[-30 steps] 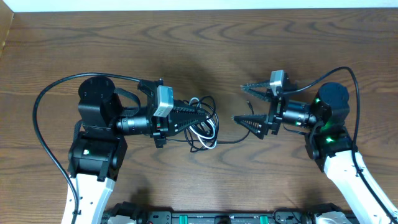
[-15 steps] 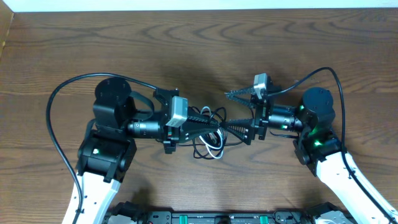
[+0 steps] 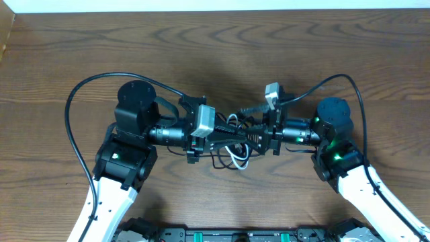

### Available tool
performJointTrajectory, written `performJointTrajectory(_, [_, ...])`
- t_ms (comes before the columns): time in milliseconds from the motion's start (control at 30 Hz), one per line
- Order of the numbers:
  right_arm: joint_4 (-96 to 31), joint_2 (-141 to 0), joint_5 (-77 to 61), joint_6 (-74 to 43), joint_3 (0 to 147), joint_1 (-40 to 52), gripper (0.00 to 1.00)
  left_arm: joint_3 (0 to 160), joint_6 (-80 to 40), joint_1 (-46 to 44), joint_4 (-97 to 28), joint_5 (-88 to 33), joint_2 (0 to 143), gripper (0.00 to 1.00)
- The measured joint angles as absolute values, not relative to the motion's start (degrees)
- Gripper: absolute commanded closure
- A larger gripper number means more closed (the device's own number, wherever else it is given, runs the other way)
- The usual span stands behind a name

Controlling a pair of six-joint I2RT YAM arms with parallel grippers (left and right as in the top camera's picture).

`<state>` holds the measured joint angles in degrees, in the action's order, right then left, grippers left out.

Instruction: Untangle cables

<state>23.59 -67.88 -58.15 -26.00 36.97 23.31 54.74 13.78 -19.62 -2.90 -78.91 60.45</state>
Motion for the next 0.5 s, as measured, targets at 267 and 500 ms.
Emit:
performJointTrajectory(267, [24.0,-67.9,-57.6,-26.2,37.0,23.5,0.99,54.7,13.8,-20.4,-2.1,-77.8,60.5,0.87])
performJointTrajectory(500, [28.4,-68.1,-55.0,-26.1,36.9,20.4,0.99,54.7,12.9,-20.4,-1.6,-77.7,60.5,0.41])
